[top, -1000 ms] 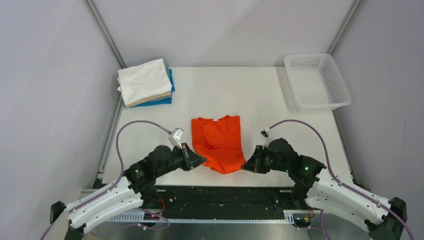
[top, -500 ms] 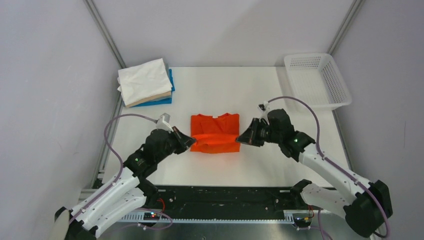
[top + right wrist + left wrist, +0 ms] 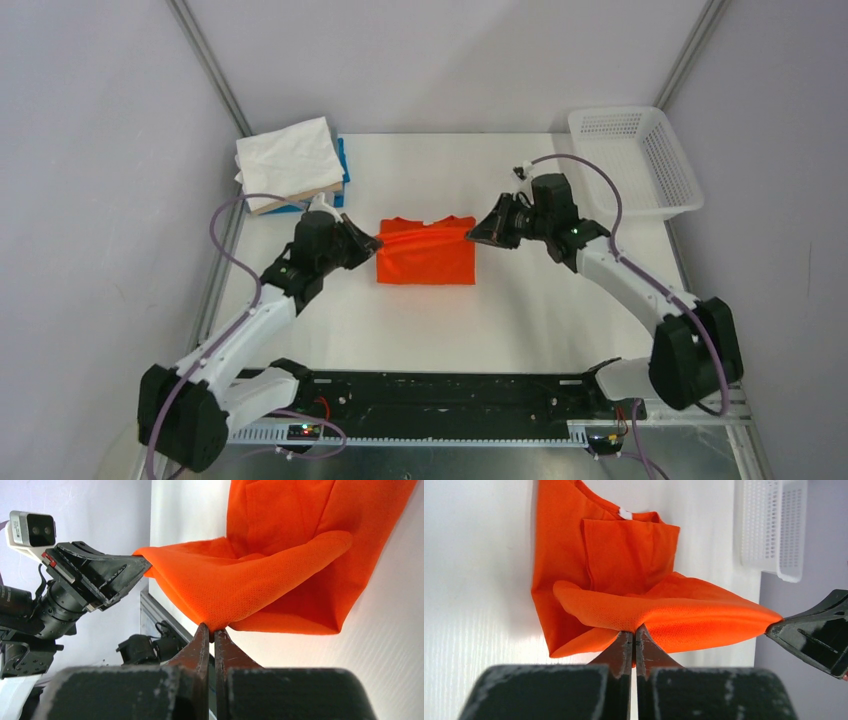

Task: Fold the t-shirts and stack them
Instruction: Fold the long partially folded tshirt into a neat square, then smooth out wrinkles on the folded tshirt

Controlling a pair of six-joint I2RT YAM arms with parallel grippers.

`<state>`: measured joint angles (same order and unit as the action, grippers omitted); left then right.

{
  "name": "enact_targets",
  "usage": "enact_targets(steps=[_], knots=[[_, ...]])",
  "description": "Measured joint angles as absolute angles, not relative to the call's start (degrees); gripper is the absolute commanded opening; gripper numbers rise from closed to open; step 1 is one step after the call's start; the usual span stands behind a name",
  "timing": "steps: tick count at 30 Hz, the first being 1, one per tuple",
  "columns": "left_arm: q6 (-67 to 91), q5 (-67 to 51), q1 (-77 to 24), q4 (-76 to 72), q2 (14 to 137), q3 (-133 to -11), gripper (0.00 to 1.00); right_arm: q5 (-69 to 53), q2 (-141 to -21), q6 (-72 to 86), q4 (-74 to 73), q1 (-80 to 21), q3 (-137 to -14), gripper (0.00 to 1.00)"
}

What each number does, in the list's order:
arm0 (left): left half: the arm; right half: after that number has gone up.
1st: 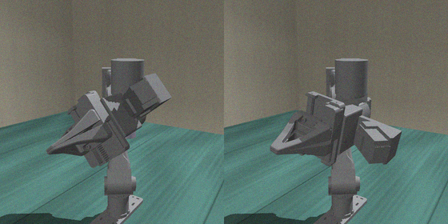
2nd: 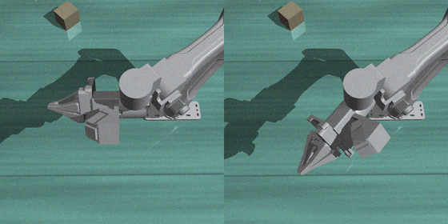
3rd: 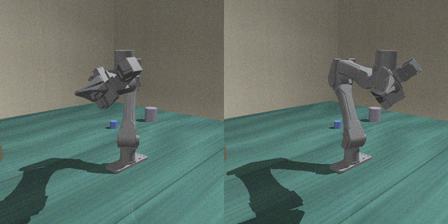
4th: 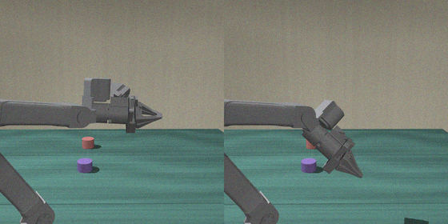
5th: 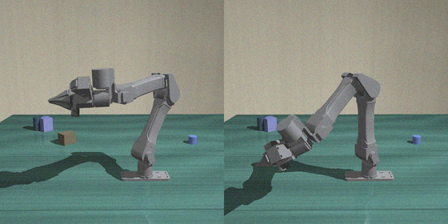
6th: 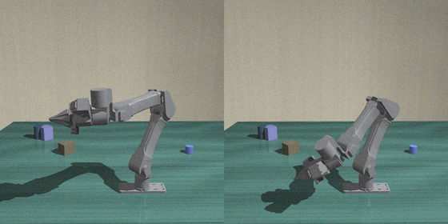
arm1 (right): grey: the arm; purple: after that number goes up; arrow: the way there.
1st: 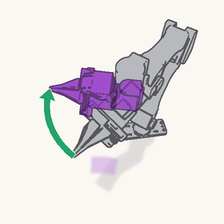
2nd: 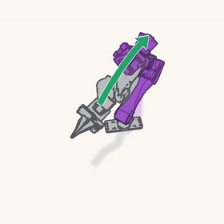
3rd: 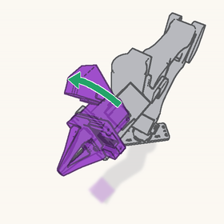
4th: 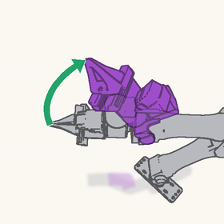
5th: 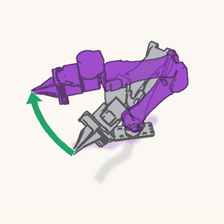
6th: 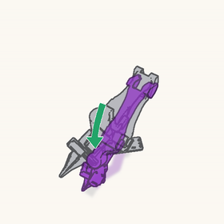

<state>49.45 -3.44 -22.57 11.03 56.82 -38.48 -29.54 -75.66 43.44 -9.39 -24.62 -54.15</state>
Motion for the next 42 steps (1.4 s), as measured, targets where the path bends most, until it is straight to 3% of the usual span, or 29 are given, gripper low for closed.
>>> enact_targets(steps=[18, 22, 24, 25, 26, 27, 28, 29, 31, 42], knots=[[43.2, -9.8, -15.5, 6.2, 93.2, -57.3, 0.00, -28.0, -101.8, 43.5, -3.7, -18.8, -67.2, 0.00], [43.0, -11.5, -14.8, 6.0, 99.8, -61.9, 0.11, -26.9, -107.1, 44.0, -2.4, -17.8, -69.6, 0.00], [42.8, -12.3, -14.7, 5.9, 102.4, -63.8, 0.27, -26.3, -109.4, 44.1, -1.4, -17.4, -70.4, 0.12], [42.5, -12.4, -14.6, 5.8, 103.7, -64.8, 0.46, -26.0, -110.6, 44.2, -1.2, -17.2, -70.9, 0.26], [42.4, -12.3, -14.6, 5.9, 104.7, -65.6, 0.54, -25.9, -111.5, 44.2, -1.1, -17.0, -71.4, 0.34], [42.2, -12.2, -14.5, 5.9, 105.6, -66.4, 0.69, -25.7, -112.5, 44.2, -1.1, -16.8, -72.3, 0.53], [42.0, -12.2, -14.4, 6.1, 106.1, -67.0, 0.77, -25.5, -113.4, 44.2, -0.9, -16.6, -73.2, 0.64], [41.7, -12.1, -14.3, 6.3, 106.2, -67.4, 0.92, -25.1, -114.0, 44.1, -1.0, -16.2, -74.0, 0.91], [41.2, -11.9, -14.0, 6.7, 106.0, -68.3, 0.99, -24.6, -114.1, 44.2, -1.4, -15.9, -75.0, 0.98], [39.2, -16.1, -16.6, 5.4, 94.8, -69.0, 1.00, -21.3, -100.4, 40.6, -6.3, -20.8, -73.0, 0.99]])
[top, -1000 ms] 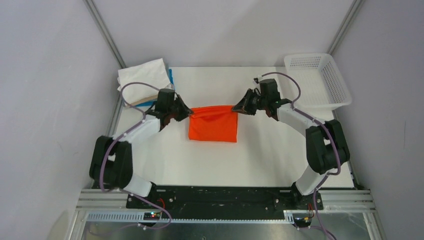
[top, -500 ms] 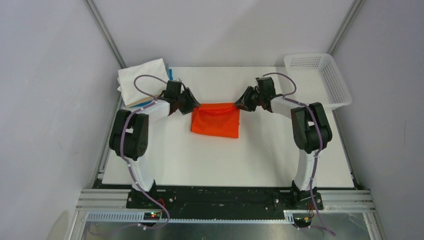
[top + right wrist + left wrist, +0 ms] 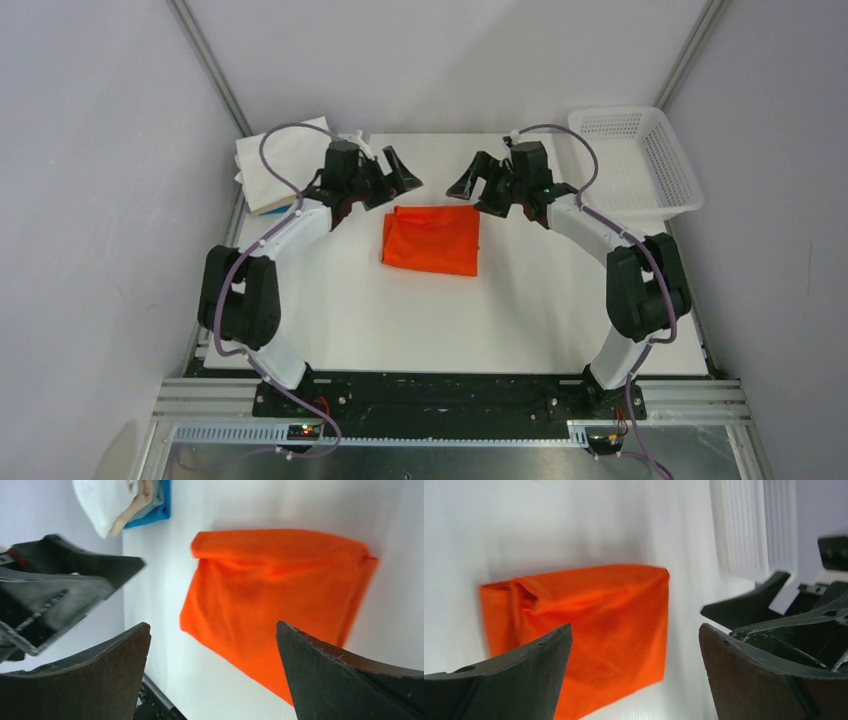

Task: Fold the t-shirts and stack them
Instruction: Smooth out wrinkles on the folded tshirt

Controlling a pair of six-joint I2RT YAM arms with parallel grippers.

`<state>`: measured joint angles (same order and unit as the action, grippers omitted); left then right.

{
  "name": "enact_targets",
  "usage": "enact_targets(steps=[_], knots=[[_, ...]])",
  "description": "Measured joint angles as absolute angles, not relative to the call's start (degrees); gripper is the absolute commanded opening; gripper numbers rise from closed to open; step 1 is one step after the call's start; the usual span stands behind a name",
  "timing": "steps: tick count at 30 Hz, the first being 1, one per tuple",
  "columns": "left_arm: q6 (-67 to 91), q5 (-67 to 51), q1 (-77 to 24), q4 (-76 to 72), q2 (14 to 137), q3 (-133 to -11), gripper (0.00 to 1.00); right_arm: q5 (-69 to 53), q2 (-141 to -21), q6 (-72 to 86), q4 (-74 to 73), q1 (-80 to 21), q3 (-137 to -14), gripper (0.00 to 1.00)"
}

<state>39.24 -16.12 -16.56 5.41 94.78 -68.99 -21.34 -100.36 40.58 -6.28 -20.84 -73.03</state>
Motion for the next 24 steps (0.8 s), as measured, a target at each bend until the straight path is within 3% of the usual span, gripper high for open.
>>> enact_targets(steps=[11, 24], knots=[[39.0, -21.1, -20.9, 5.8, 102.0, -66.6, 1.00, -24.7, -105.7, 46.3, 1.4, -22.2, -71.1, 0.99], [39.2, -13.9, -17.8, 7.0, 116.2, -78.7, 1.00, -24.9, -120.5, 46.3, 1.4, -19.9, -80.5, 1.00]])
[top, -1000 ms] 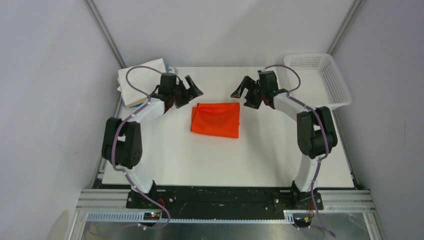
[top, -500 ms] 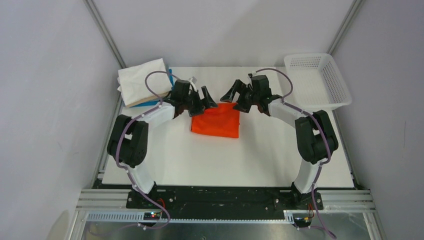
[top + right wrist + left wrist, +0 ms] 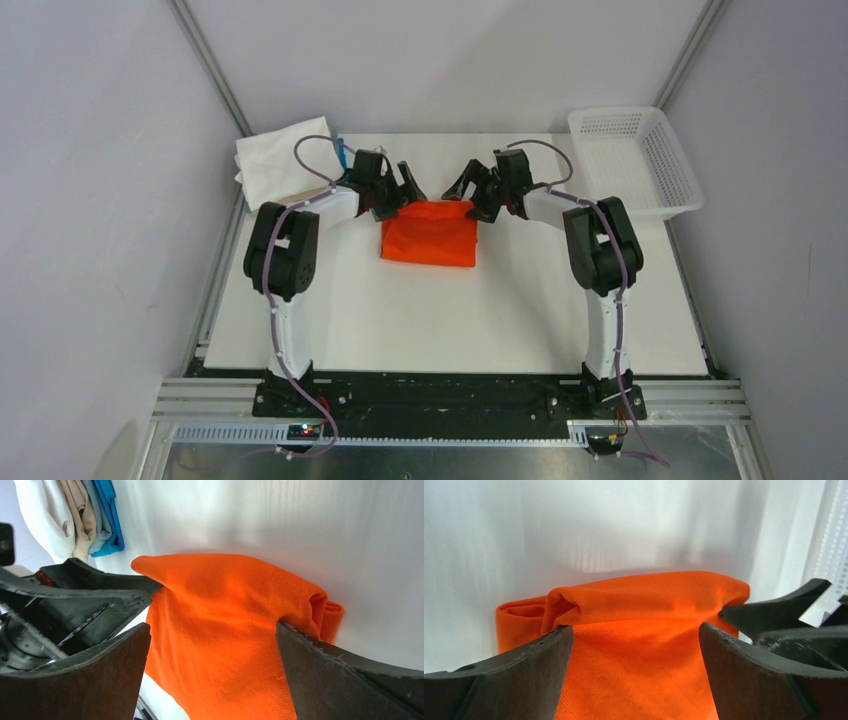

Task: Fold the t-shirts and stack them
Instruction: Smooth out wrinkles on the folded tshirt

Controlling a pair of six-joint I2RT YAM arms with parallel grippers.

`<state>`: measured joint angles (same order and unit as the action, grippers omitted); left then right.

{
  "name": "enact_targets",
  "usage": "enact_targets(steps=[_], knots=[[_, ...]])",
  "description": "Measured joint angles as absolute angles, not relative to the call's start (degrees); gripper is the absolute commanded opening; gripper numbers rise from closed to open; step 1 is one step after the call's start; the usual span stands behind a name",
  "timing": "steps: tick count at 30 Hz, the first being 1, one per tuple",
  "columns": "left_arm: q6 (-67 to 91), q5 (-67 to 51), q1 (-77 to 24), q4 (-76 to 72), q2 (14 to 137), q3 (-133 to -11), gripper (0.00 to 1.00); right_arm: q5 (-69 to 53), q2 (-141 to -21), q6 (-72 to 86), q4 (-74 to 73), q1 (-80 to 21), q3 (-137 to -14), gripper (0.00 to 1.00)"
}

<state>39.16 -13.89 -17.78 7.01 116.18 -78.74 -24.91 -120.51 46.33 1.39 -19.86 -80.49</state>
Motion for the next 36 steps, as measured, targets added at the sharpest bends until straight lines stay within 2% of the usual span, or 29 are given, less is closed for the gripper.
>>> enact_targets(steps=[6, 13, 19, 22, 26, 36], knots=[[41.0, -14.7, -17.0, 6.1, 120.5, -82.3, 1.00, -24.9, -124.0, 45.1, 1.1, -19.9, -83.8, 0.99], [41.5, -14.0, -16.9, 5.2, 119.2, -80.6, 1.00, -25.0, -124.3, 43.1, -2.8, -19.8, -86.1, 0.99], [39.7, -8.0, -17.8, 10.7, 106.5, -73.3, 1.00, -23.6, -115.9, 41.3, -7.1, -19.8, -82.0, 0.99], [38.7, -5.4, -19.1, 11.3, 97.1, -70.3, 1.00, -24.6, -107.0, 41.7, -5.9, -20.1, -76.4, 0.99], [38.5, -5.1, -22.8, 9.6, 89.9, -68.1, 1.00, -27.1, -101.3, 43.4, -1.2, -22.2, -71.7, 1.00], [41.4, -8.3, -26.7, -0.4, 98.4, -51.5, 1.00, -31.2, -109.5, 51.1, 7.2, -24.7, -62.2, 0.99]])
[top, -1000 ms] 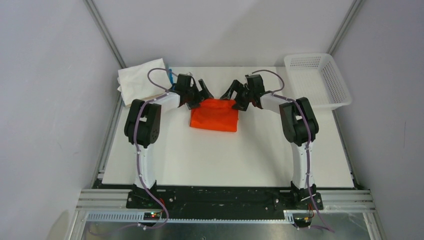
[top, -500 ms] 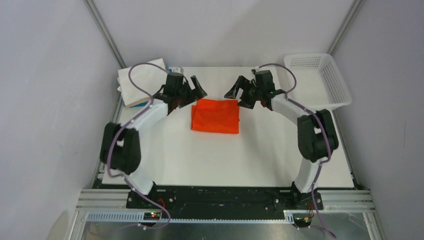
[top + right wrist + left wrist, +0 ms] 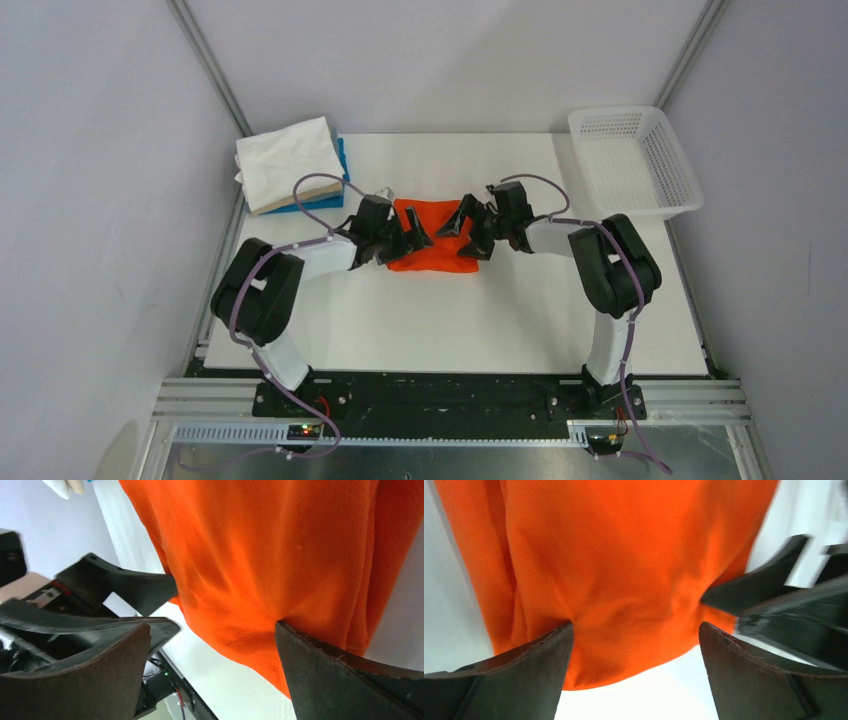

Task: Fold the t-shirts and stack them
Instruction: Smooth out wrinkles on the folded tshirt

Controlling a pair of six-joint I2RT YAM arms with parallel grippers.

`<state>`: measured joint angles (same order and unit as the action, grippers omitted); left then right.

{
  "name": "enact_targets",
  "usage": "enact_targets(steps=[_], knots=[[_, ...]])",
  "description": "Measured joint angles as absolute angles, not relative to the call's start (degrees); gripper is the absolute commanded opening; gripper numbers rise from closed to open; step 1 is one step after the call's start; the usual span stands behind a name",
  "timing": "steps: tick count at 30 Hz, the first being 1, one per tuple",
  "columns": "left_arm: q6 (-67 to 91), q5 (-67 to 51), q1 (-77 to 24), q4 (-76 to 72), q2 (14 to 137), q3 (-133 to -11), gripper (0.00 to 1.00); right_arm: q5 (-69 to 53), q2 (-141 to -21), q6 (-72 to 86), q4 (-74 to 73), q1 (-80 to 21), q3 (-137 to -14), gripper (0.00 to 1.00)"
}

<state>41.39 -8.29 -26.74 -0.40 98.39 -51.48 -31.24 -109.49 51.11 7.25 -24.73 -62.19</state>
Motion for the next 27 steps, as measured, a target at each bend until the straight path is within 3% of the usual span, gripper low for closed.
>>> enact_targets(steps=[8, 14, 19, 27], knots=[[44.5, -8.9, -27.8, -14.0, 96.6, -43.7, 1.00, -33.3, -109.3, 54.2, 15.4, -22.9, -55.9, 1.00], [45.1, -8.5, -29.1, -14.6, 84.4, -31.8, 1.00, -30.3, -101.5, 50.3, 10.5, -20.5, -49.5, 0.99], [44.9, -7.6, -29.9, -6.0, 71.3, -27.6, 1.00, -26.9, -90.1, 46.1, 3.2, -19.0, -45.2, 0.99], [44.5, 3.8, -27.7, 5.4, 55.7, -29.9, 1.00, -16.3, -60.2, 42.6, -5.3, -17.8, -40.9, 0.99]])
